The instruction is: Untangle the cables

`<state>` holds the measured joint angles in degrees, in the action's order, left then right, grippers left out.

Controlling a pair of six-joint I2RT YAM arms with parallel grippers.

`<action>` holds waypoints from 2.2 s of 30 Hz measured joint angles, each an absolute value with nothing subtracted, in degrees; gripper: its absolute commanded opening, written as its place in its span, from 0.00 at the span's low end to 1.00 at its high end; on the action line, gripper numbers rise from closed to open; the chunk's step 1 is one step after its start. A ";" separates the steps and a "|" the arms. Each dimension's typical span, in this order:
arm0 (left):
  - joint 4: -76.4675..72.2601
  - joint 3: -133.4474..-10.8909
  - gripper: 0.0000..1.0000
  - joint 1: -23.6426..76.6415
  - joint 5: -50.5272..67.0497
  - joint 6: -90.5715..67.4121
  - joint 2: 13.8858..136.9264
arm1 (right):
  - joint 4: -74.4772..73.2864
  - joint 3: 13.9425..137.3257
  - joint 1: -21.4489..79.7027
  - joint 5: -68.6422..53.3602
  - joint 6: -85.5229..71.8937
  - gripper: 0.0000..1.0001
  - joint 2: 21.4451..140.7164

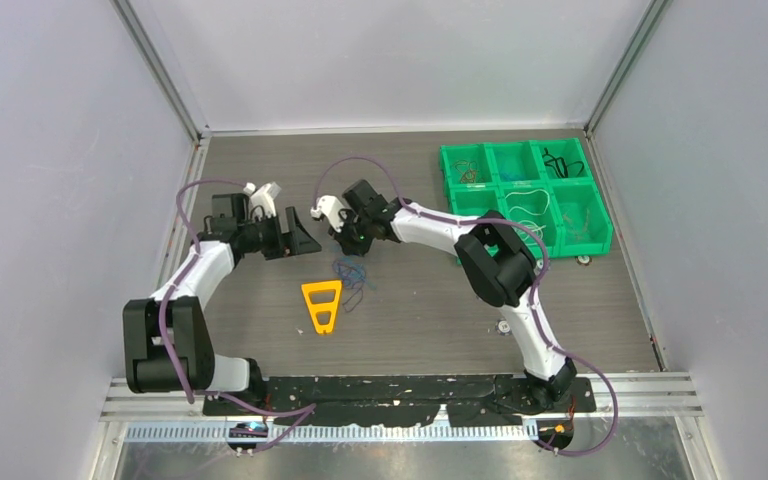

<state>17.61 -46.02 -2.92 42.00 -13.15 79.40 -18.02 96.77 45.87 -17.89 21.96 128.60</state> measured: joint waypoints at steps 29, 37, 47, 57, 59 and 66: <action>-15.09 -50.59 0.55 19.07 32.60 -4.93 65.52 | -8.29 101.71 36.27 -34.39 -10.90 0.05 97.10; -14.59 -39.51 0.55 17.19 31.68 -4.43 68.38 | -6.76 105.34 34.96 -34.06 -17.32 0.05 96.66; -5.58 -32.73 0.83 12.45 32.38 -3.99 66.57 | -3.99 109.89 21.58 -33.10 -24.18 0.05 90.50; -0.03 -40.60 1.00 12.23 32.86 -4.01 58.98 | -14.22 99.31 5.69 -31.48 -12.95 0.06 87.50; 1.08 -42.39 1.00 12.23 32.86 -4.03 58.43 | -15.57 96.25 3.33 -30.35 -9.13 0.05 87.53; 5.78 -43.51 1.00 12.23 32.97 -4.56 58.94 | -16.16 91.96 -3.22 -25.98 3.55 0.05 94.63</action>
